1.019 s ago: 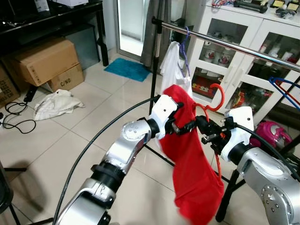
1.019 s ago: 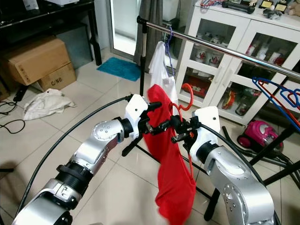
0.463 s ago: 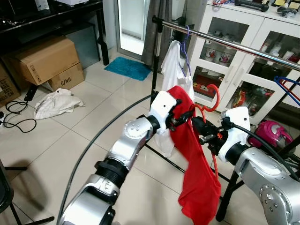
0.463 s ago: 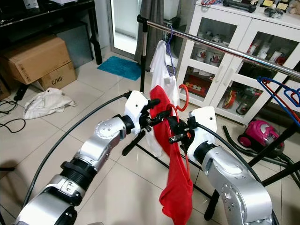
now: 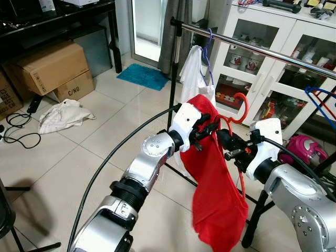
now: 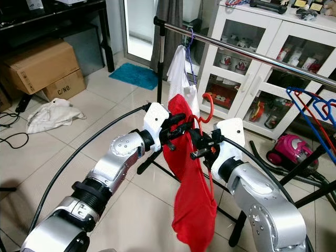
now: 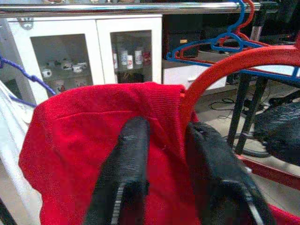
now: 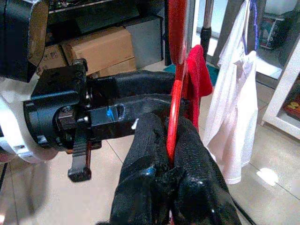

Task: Hang hanger

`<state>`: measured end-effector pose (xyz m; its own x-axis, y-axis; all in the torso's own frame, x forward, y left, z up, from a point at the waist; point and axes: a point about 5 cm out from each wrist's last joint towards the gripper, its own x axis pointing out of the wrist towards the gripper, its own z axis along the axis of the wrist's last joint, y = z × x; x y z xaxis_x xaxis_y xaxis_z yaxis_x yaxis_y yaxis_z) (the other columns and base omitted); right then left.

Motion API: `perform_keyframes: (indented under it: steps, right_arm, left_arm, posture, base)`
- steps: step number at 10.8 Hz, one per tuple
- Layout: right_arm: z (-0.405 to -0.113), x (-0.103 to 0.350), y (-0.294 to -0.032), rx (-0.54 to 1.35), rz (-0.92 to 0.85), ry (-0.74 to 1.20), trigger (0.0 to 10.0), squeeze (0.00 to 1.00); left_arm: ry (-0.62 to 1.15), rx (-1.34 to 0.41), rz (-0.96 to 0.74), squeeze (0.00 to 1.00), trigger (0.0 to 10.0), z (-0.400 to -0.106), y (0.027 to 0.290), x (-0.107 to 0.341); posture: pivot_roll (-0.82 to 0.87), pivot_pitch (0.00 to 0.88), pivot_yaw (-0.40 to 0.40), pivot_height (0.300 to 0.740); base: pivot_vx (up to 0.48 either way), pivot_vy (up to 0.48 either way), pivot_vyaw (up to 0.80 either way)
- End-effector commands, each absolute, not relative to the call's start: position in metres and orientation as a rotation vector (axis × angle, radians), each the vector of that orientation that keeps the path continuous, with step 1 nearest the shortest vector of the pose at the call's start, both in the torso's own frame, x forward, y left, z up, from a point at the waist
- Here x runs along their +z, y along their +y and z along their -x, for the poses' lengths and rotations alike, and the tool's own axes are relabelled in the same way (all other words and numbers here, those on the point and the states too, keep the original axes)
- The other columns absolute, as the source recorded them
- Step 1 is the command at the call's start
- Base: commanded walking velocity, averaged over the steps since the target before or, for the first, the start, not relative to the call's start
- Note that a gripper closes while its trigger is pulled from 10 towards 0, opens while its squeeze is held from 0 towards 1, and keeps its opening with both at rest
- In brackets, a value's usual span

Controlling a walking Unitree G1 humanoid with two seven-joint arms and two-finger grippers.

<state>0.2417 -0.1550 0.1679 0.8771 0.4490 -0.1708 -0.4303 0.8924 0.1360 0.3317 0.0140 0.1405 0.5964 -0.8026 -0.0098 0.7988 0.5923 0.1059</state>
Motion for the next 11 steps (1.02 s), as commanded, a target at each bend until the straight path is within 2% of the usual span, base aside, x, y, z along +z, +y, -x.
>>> perform_keyframes:
  steps: [1, 5, 11]
  right_arm:
    - [-0.24, 0.178, -0.147, 0.524, -0.111, 0.163, 0.0, 0.0]
    - [-0.243, 0.177, -0.148, 0.517, -0.11, 0.164, 0.0, 0.0]
    - [-0.258, 0.166, -0.175, 0.38, -0.011, 0.239, 0.0, 0.0]
  left_arm:
    - [-0.014, -0.862, -0.12, 0.0, 0.0, -0.341, 0.025, 0.141]
    - [-0.012, -0.831, -0.125, 0.0, 0.0, -0.345, 0.035, 0.141]
    - [-0.039, -0.882, -0.176, 0.0, 0.0, -0.33, 0.061, 0.153]
  posture:
    - [-0.01, 0.0, -0.062, 0.74]
    - [-0.01, 0.0, -0.064, 0.74]
    - [0.0, 0.0, -0.053, 0.74]
  base:
    - [0.0, 0.0, 0.0]
    - [0.0, 0.0, 0.0]
    - [0.0, 0.0, 0.0]
